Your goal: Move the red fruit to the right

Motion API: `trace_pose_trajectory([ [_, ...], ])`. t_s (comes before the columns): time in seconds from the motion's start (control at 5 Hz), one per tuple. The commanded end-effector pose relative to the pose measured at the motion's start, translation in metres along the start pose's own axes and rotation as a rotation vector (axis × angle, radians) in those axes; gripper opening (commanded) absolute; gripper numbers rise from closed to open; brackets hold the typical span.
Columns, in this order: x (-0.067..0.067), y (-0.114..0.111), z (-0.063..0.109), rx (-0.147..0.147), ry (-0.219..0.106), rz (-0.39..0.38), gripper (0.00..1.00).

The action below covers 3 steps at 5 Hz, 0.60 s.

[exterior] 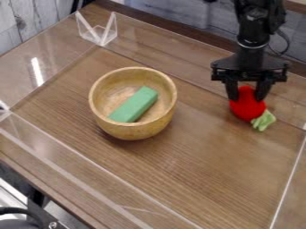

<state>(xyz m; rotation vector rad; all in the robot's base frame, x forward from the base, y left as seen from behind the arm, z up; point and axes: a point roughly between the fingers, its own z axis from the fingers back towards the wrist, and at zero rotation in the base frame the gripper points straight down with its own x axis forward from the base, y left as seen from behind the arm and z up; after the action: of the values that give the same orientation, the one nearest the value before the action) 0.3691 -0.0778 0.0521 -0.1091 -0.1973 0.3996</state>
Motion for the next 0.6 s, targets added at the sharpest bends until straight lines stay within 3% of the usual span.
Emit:
trace_pose_trajectory([
  [0.0,0.004,-0.017,0.025,-0.033,-0.057,-0.047,1.0],
  [0.2,-0.005,-0.029,0.045,-0.033,-0.064,-0.031,1.0],
  [0.4,-0.002,-0.014,0.057,-0.055,-0.068,-0.039,1.0],
])
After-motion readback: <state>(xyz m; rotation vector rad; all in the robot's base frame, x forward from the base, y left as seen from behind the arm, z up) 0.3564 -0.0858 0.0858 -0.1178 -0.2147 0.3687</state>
